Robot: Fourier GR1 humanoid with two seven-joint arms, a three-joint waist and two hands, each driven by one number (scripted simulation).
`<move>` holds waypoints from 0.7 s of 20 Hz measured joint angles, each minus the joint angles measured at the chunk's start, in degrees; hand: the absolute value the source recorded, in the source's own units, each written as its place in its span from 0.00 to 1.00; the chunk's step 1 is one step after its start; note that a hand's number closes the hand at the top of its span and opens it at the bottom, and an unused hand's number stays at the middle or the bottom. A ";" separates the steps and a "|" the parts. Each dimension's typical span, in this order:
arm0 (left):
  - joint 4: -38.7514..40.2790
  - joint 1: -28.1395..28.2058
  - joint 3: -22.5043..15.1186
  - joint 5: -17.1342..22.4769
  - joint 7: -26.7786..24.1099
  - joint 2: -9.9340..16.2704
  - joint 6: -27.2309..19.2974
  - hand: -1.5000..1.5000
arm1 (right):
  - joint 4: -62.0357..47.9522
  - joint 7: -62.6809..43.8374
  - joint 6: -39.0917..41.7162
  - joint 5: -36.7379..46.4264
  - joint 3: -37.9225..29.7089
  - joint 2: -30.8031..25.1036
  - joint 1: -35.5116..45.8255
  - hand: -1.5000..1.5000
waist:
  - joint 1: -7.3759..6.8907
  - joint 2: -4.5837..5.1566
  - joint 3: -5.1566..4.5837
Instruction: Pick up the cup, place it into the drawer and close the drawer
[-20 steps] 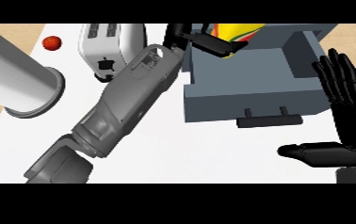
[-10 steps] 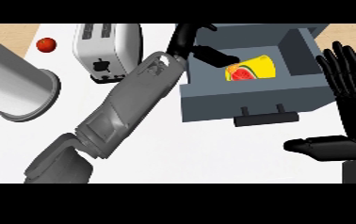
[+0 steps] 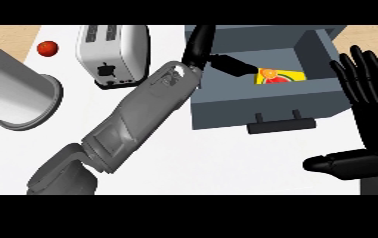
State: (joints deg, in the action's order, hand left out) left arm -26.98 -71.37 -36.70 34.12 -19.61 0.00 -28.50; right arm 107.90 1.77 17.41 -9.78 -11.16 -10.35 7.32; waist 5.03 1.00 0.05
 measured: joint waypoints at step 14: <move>-6.95 -0.78 5.82 3.84 -0.73 1.65 -0.96 0.00 | 6.98 -1.94 8.08 3.51 3.27 -6.16 -5.50 1.00 | -4.23 -1.06 -0.06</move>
State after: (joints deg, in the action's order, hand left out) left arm -33.93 -72.15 -30.88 37.96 -20.34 1.64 -29.47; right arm 114.87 -0.17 25.48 -6.26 -7.88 -16.51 1.82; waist 0.81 -0.06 -0.01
